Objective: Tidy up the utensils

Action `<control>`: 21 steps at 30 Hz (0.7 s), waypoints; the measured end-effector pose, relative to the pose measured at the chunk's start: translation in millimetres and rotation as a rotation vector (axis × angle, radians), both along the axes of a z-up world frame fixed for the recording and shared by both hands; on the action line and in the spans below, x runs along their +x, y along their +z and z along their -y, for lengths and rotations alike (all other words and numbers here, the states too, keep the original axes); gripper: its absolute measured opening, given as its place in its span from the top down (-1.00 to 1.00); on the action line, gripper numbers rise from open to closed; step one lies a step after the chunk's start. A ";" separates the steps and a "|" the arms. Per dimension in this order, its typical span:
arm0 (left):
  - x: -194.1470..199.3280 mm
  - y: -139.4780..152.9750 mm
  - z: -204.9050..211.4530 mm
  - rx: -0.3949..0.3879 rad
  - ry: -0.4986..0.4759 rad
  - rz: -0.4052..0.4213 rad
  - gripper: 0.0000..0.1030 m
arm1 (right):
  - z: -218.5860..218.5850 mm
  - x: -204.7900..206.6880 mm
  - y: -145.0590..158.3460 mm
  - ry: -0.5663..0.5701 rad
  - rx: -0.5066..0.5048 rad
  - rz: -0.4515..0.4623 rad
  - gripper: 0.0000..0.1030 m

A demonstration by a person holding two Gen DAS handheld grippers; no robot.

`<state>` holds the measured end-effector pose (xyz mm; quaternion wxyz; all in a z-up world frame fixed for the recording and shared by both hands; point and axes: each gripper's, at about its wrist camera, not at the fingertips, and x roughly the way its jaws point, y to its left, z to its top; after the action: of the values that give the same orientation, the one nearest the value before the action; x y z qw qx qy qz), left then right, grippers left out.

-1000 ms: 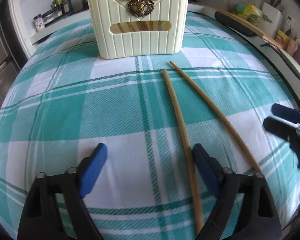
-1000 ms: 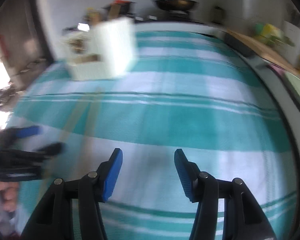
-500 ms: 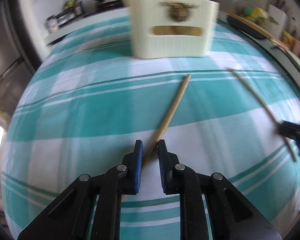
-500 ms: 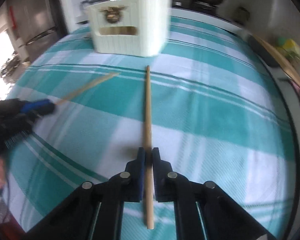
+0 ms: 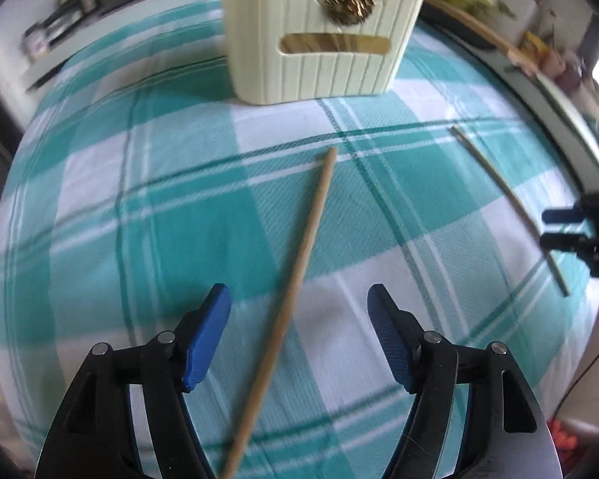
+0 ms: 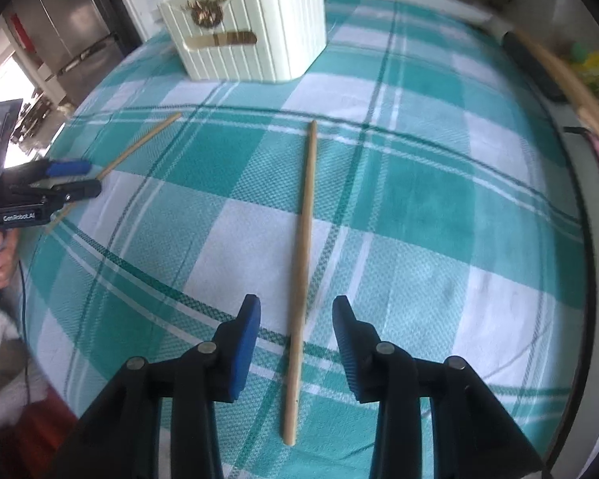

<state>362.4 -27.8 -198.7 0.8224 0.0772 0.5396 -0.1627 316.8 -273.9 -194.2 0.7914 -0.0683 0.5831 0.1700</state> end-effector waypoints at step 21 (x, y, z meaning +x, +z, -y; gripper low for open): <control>14.5 73.0 2.7 -0.148 -0.002 0.206 0.90 | -39.8 73.0 54.3 -0.046 0.131 0.288 0.88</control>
<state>376.9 -30.5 -125.7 0.8768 0.0332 0.4387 -0.1940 389.8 -234.1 -139.9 0.8732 -0.0268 0.4528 0.1781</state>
